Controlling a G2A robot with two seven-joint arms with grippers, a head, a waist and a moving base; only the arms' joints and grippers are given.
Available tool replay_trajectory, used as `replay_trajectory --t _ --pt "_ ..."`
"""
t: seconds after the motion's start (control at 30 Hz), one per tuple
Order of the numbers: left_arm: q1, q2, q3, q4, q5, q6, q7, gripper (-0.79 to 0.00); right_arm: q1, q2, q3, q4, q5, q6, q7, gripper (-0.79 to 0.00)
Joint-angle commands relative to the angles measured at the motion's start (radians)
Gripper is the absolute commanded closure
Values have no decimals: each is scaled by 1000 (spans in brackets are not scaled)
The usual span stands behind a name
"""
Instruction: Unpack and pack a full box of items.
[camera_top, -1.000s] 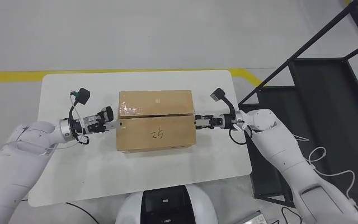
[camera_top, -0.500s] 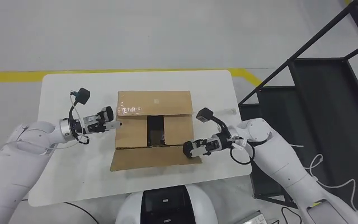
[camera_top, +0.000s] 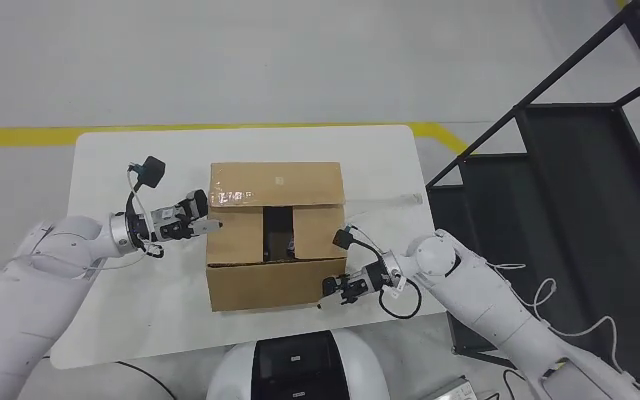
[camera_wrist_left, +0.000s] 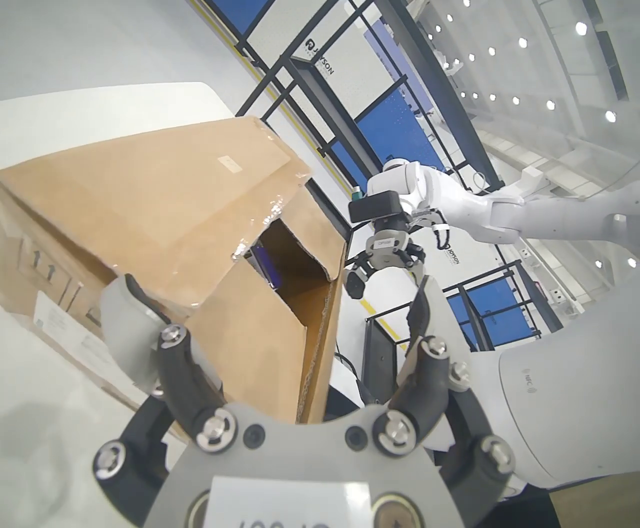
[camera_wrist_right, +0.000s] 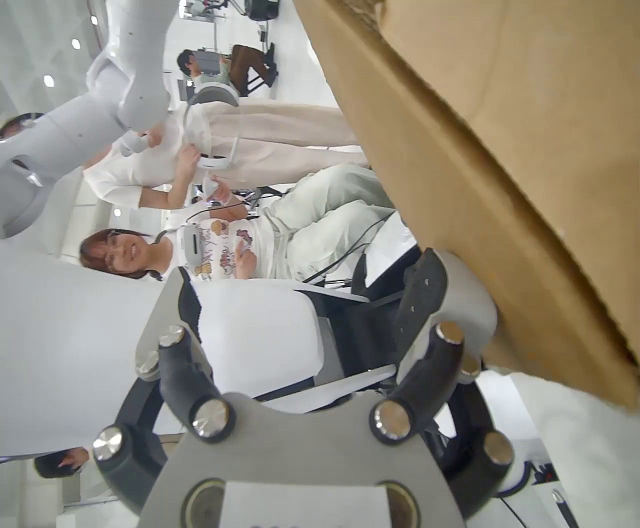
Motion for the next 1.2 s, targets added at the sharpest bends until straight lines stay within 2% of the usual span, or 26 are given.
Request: replay_trajectory --t 0.0,0.1,0.2,0.33,0.53,0.77,1.17 --pt "11 5 -13 -20 -22 -11 -16 -785 -3 1 1 -1 -28 6 -19 -785" --pt "28 12 -30 -43 -67 -26 -51 -785 -12 3 6 -19 -30 -1 -31 -785" --pt "26 12 -21 -40 -106 6 -93 -785 -29 12 35 -50 59 -35 15 -785" --pt "1 3 12 -2 -166 85 -141 -785 -56 31 90 -101 126 -39 72 -785" --pt "-29 -12 47 66 -262 129 -218 -785 -97 53 139 -165 183 -21 117 -785" --pt "-60 -32 77 126 -328 145 -274 -785 -91 58 134 -161 211 -18 121 -785" --pt "-21 -31 68 65 -354 161 -301 -785 -66 62 93 -145 223 -20 119 -785"
